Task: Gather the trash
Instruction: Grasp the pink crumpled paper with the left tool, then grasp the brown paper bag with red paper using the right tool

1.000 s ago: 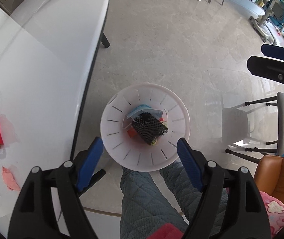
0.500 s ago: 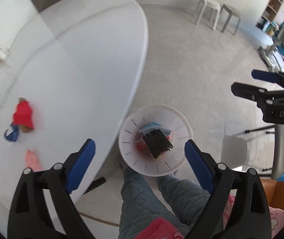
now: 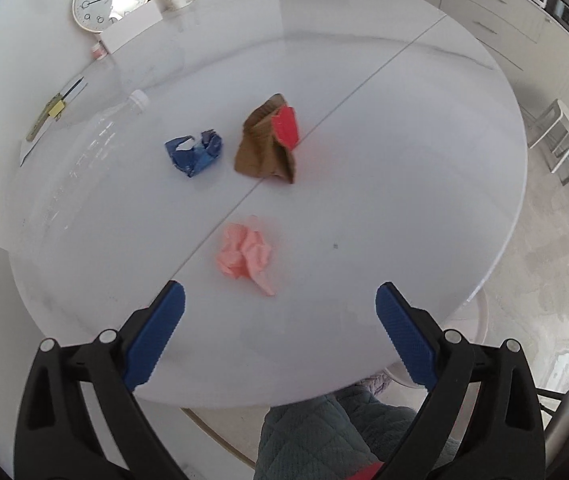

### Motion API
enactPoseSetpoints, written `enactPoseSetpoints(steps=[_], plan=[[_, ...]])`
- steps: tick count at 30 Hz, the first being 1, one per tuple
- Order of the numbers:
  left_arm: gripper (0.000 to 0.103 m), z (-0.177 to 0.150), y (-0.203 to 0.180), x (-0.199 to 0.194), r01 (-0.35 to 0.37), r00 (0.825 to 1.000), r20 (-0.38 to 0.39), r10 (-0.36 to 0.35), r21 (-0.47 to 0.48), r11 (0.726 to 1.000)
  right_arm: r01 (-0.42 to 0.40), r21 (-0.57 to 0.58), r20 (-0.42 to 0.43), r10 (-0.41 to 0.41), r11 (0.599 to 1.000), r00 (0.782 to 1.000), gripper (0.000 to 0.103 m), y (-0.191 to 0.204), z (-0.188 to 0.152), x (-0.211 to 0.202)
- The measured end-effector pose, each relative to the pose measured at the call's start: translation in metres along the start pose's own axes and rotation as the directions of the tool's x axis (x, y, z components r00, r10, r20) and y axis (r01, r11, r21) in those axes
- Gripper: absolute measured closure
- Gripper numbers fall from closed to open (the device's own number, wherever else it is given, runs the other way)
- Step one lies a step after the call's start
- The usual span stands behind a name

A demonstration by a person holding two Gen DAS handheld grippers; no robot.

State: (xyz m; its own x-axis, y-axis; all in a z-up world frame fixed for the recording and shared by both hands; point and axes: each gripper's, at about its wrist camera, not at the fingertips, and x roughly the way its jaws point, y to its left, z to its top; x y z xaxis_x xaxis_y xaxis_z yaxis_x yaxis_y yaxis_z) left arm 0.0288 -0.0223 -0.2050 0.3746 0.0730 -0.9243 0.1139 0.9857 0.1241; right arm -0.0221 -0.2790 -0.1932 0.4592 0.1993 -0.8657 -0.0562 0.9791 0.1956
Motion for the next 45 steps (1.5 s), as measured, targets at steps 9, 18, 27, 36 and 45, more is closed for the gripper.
enactPoseSetpoints(steps=[9,18,27,36,45], plan=[[0.011,0.011,0.031,0.052,0.079,0.996,-0.038,-0.078,0.028,0.996,-0.011,-0.1,-0.031,0.008,0.995,0.999,0.006,0.06,0.044,0.03],[0.069,0.021,0.037,0.072,0.143,0.988,-0.063,-0.139,0.063,0.988,-0.005,-0.111,-0.053,-0.001,0.994,0.999,0.006,0.083,0.065,0.044],[0.072,0.026,0.058,0.069,0.177,0.983,-0.054,-0.175,0.03,0.984,-0.063,-0.101,-0.083,0.054,0.993,0.995,0.006,0.109,0.077,0.062],[0.072,0.029,0.091,0.048,0.204,0.979,-0.025,-0.204,0.001,0.979,-0.086,0.051,-0.096,0.09,0.995,0.991,0.006,0.168,0.111,0.114],[0.072,0.038,0.129,0.051,0.211,0.977,-0.015,-0.211,0.011,0.977,0.023,0.346,-0.096,0.011,0.938,0.995,0.006,0.198,0.132,0.172]])
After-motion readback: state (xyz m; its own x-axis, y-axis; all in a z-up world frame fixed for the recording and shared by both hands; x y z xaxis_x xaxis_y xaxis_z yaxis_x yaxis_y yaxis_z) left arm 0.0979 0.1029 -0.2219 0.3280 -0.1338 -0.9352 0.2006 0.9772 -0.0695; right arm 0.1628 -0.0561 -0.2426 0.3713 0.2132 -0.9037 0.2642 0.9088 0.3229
